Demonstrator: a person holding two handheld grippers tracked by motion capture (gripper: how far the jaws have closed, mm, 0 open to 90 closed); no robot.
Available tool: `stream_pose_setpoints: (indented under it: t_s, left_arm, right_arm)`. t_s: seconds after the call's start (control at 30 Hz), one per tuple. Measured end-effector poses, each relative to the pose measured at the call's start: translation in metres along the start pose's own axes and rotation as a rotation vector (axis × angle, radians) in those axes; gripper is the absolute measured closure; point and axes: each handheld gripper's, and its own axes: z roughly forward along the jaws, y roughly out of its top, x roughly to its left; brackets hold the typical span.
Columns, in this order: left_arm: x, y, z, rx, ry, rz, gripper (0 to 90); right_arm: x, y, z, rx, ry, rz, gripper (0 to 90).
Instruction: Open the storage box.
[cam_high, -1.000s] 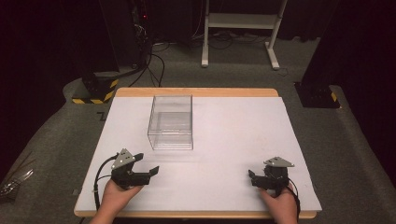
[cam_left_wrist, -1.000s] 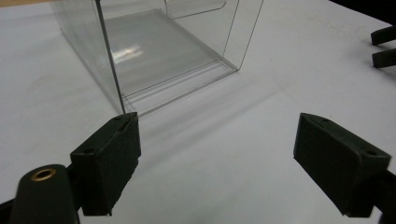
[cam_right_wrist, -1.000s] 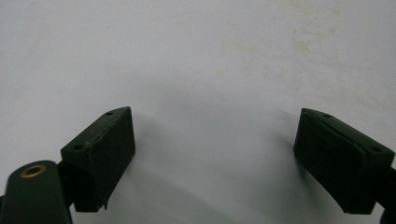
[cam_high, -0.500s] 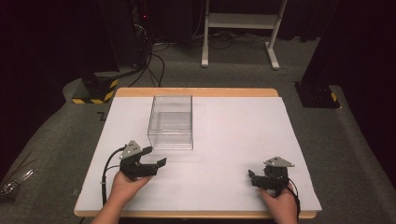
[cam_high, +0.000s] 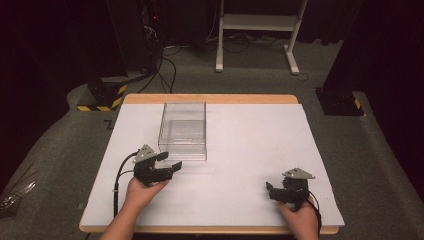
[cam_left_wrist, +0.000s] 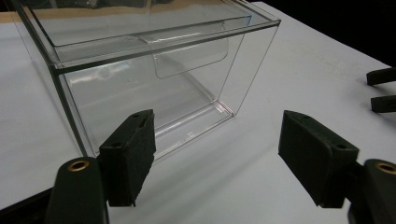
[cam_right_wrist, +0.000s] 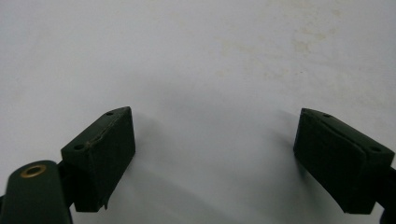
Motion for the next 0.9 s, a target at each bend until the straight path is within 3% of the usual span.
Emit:
stream_pose_setpoints:
  t_s: [0.33, 0.63, 0.9]
  left_arm:
    - [0.005, 0.01, 0.009, -0.002, 0.018, 0.009, 33.8]
    - [0.013, 0.011, 0.014, -0.021, 0.02, -0.015, 41.0]
    - [0.02, 0.016, 0.021, -0.043, -0.008, -0.016, 46.8]
  right_arm:
    - [0.0, 0.0, 0.0, 0.0, 0.0, -0.002, 12.9]
    - [0.0, 0.0, 0.0, 0.0, 0.0, -0.003, 13.0]
    - [0.0, 0.0, 0.0, -0.001, 0.0, -0.004, 13.2]
